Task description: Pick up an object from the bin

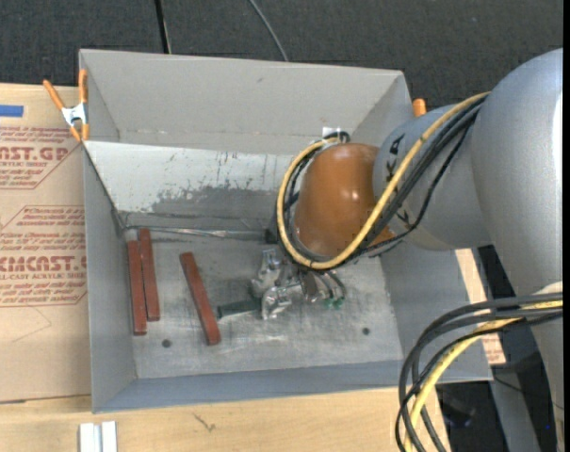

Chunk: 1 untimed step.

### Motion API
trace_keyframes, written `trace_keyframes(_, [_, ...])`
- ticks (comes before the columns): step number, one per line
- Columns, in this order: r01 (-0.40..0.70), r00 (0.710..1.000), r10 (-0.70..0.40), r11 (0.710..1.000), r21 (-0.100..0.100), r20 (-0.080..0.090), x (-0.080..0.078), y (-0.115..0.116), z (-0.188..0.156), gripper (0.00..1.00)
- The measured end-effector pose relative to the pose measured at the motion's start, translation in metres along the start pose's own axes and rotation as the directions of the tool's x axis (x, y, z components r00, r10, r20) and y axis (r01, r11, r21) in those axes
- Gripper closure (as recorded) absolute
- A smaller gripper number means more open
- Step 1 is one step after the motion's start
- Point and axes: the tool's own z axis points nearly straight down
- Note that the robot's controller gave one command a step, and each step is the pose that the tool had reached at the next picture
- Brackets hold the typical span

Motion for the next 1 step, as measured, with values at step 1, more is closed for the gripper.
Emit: trace_keyframes(1, [-0.017, 0.999, 0.017, 1.000, 0.004, -0.038, -0.0113, 0.0105, -0.1276, 1.00])
